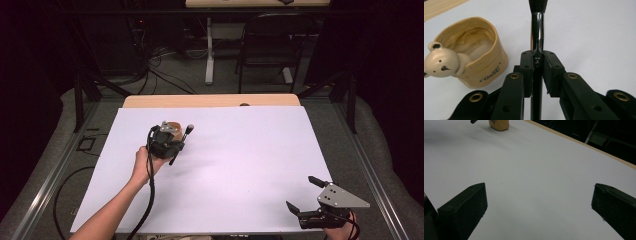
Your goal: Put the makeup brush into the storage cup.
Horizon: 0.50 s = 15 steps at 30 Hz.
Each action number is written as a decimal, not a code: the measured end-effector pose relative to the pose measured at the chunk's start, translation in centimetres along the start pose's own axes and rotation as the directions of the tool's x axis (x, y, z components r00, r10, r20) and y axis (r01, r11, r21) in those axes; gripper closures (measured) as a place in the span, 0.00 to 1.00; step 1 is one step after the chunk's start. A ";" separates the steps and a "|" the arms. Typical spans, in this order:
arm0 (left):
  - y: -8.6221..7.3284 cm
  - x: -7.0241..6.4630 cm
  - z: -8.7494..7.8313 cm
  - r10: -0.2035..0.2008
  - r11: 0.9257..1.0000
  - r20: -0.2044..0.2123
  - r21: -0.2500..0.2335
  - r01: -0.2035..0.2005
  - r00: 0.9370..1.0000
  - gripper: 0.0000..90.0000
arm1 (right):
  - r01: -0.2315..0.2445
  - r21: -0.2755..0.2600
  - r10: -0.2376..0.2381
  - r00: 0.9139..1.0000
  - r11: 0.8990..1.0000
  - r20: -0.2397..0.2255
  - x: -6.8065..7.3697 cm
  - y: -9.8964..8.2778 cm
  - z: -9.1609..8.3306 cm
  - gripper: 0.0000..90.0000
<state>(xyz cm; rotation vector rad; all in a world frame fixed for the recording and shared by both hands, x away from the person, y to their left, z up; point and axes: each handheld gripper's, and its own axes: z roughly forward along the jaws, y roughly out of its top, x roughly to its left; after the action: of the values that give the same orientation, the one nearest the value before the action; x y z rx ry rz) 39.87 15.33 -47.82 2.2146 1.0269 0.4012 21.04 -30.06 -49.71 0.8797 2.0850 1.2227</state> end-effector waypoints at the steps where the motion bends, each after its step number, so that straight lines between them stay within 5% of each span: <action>1: 0.0 0.1 -0.1 -0.003 1.000 0.002 -0.018 0.003 1.000 0.87 | 0.000 -0.004 0.000 1.000 1.000 0.001 0.0 0.0 0.0 0.00; 15: 0.5 0.4 -1.1 -0.007 0.993 -0.014 -0.118 0.005 1.000 0.87 | 0.000 -0.001 0.000 1.000 1.000 0.000 0.0 0.0 0.1 0.00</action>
<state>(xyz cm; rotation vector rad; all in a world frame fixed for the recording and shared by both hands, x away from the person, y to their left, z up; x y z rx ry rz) 39.86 15.88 -46.66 2.1054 0.9917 0.4636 21.10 -30.05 -49.76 0.8797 2.0838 1.2241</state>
